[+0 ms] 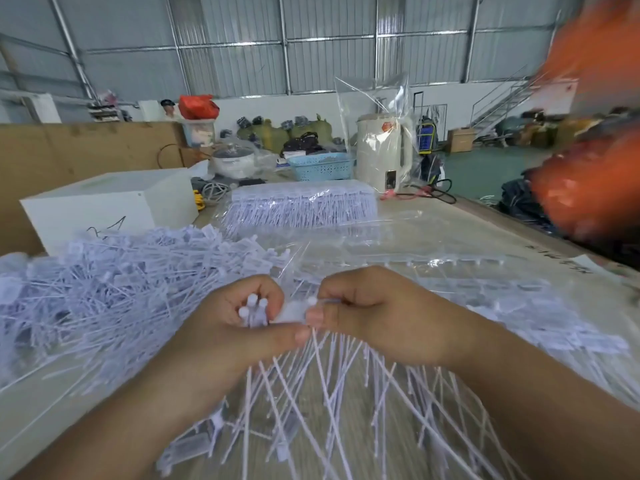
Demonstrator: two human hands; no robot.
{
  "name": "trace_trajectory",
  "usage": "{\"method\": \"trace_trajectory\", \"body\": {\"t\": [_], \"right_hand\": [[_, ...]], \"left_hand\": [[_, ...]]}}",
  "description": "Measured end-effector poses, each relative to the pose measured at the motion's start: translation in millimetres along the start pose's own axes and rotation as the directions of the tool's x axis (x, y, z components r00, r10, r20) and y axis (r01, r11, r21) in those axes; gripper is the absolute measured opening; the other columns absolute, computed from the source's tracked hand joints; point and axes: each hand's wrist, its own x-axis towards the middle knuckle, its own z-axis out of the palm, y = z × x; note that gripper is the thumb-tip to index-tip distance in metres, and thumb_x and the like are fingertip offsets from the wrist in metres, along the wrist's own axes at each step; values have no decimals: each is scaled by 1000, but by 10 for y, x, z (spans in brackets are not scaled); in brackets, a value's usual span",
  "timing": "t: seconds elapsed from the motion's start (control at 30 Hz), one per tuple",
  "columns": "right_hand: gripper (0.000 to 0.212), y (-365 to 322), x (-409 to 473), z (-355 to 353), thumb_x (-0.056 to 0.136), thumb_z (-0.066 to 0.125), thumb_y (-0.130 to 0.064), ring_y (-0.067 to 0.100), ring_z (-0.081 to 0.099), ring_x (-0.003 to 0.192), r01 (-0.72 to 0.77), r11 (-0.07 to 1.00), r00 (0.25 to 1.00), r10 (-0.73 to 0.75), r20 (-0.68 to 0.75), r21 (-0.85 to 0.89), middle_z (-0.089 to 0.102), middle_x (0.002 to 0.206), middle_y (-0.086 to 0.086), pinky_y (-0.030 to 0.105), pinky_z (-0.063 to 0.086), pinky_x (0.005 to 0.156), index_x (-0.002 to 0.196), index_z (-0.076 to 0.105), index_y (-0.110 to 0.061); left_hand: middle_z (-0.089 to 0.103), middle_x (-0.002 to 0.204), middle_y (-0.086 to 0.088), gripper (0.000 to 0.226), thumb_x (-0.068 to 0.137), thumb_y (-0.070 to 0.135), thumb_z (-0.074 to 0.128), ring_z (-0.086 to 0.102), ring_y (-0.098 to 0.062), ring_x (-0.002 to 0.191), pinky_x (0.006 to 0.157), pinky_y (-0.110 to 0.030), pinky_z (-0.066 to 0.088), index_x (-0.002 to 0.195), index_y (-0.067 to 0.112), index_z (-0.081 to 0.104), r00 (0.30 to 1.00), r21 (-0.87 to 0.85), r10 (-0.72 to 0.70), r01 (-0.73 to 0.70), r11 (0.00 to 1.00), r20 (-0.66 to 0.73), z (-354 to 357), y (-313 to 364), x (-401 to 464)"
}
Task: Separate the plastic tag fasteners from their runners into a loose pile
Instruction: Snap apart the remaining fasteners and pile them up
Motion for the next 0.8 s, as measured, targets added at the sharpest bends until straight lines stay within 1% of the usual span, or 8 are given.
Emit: {"method": "trace_trajectory", "body": {"t": [0.13,0.27,0.33,0.4,0.47,0.57,0.67,0.8], "right_hand": [[42,-43,62,152,96,57,-37,6,32,44,4,997,967,-23,-253,-77,35,50,-7,25,31,48,65,42,-14],[43,3,70,9,97,54,-38,4,28,42,27,994,827,39,-561,109,33,47,-11,18,28,43,64,36,-18],[29,7,19,-51,96,57,-35,4,31,44,60,987,905,9,-426,149,37,51,-12,17,29,43,74,47,-17],[14,-18,-14,0,95,60,-33,9,37,48,47,978,986,-13,-167,202,47,57,-10,21,31,45,99,54,-22],[27,-35,-21,60,95,60,-33,14,41,55,47,986,999,-46,-6,159,52,65,6,27,33,51,118,47,-26],[40,-65,-29,51,95,61,-33,20,48,61,50,989,999,-52,12,138,57,72,17,36,38,60,128,40,-27],[51,-54,-30,42,92,65,-32,22,61,73,12,984,999,-18,31,180,67,84,2,37,49,71,135,39,-28],[28,-38,-36,50,89,68,-40,2,44,54,34,995,999,-38,37,97,50,58,-15,22,35,58,111,58,-26]], "left_hand": [[35,51,8,37,62,6,78,30,-8,44,44,-17,25,58,20,44,940,61,56,-37,997,-336,199,-3,31],[33,54,4,32,72,10,74,29,-14,50,54,-27,22,63,19,44,919,59,13,11,998,-395,172,-73,2],[39,56,4,30,64,21,81,34,-14,50,52,-26,25,68,18,51,949,72,13,10,997,-316,135,-57,2],[50,63,3,29,53,33,79,43,-12,52,50,-25,32,76,23,63,985,-9,-3,1,1000,-172,131,-14,3],[59,75,-9,42,48,33,71,52,-13,60,54,-25,42,89,30,70,1000,-77,-4,2,997,-30,124,-8,-4],[61,90,-25,57,50,29,66,53,-21,69,69,-36,42,107,38,70,994,-40,11,-6,999,109,91,-11,-20],[66,70,3,41,59,22,67,52,-6,54,55,-23,44,99,30,73,955,-124,64,-29,992,291,55,33,-46],[53,55,6,25,60,17,71,47,-6,48,49,-20,39,85,19,72,932,-241,14,79,967,361,-2,30,-53]]}}
